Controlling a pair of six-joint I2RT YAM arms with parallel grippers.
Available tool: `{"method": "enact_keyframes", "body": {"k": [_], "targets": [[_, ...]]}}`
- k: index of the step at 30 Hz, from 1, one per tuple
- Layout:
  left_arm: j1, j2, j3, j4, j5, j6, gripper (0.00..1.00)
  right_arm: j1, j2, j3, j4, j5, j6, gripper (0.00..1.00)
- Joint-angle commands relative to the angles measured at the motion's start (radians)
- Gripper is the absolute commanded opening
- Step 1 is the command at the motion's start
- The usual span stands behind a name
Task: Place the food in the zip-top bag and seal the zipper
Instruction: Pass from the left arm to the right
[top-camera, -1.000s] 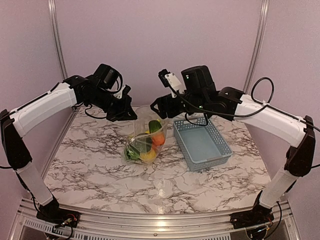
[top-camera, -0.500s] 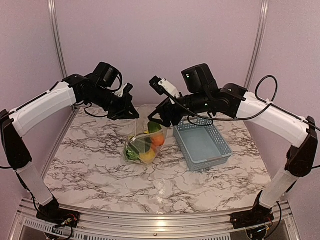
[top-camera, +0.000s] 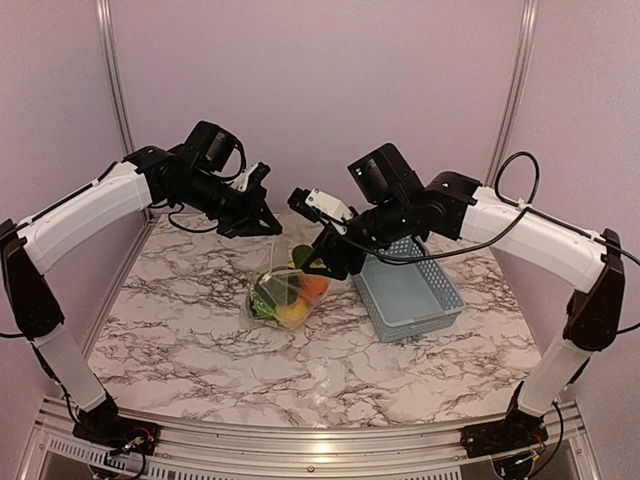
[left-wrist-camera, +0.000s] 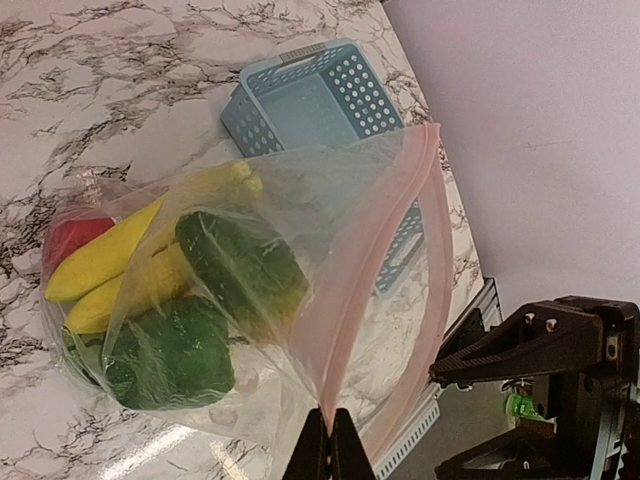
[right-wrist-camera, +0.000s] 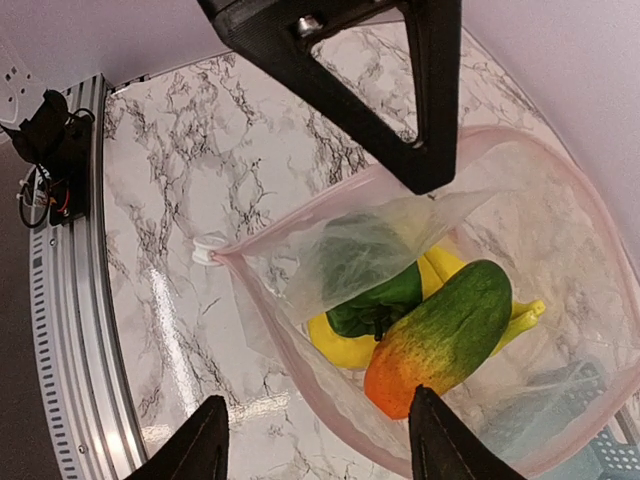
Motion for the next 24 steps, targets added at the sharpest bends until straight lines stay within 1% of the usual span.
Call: {"method": "enact_keyframes", "body": {"k": [1, 5, 10, 15, 20, 21, 22, 24], "targets": [[-0.005, 0.018, 0.048, 0.008, 0.032, 0.020, 0.00, 0.018, 0.006, 0.021, -0.033, -0.034, -0.037, 0.58], [-0.028, 0.035, 0.075, 0.011, 0.067, 0.018, 0.00, 0.020, 0.018, 0.013, -0.024, -0.032, -0.045, 0.58], [-0.058, 0.059, 0.097, 0.012, 0.100, 0.021, 0.00, 0.024, 0.057, 0.035, -0.032, -0.078, -0.045, 0.56], [-0.059, 0.052, 0.096, 0.011, 0.087, 0.020, 0.00, 0.047, 0.066, 0.033, -0.037, -0.102, -0.054, 0.52], [-0.057, 0.061, 0.121, 0.011, 0.105, 0.028, 0.00, 0.075, 0.064, 0.014, -0.049, -0.044, -0.079, 0.46], [-0.056, 0.064, 0.124, 0.012, 0.104, 0.028, 0.00, 0.075, 0.064, 0.015, -0.047, -0.043, -0.077, 0.44], [-0.055, 0.066, 0.128, 0.012, 0.103, 0.029, 0.00, 0.076, 0.066, 0.018, -0.046, -0.040, -0.075, 0.40], [-0.056, 0.069, 0.131, 0.012, 0.092, 0.033, 0.00, 0.076, 0.073, 0.031, -0.044, -0.027, -0.071, 0.26]]}}
